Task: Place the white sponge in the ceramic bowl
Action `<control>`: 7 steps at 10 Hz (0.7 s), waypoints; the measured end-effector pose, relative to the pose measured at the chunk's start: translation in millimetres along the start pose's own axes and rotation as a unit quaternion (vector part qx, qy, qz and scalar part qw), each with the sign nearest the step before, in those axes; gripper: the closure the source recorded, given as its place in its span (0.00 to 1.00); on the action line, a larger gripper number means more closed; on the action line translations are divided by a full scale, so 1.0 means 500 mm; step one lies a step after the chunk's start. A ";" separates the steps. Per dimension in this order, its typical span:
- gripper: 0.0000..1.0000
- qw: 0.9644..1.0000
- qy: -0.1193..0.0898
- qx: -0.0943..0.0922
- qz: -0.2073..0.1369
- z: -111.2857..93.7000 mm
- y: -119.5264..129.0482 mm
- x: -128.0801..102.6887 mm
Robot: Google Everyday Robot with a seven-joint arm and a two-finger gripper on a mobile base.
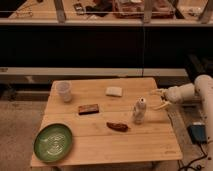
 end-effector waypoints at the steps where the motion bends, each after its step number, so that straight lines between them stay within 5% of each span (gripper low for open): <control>1: 0.38 1.000 0.000 0.000 0.000 0.000 0.000 0.000; 4: 0.38 1.000 0.010 0.005 -0.028 -0.014 -0.013 -0.031; 7: 0.38 0.989 0.051 0.030 -0.139 -0.046 -0.061 -0.163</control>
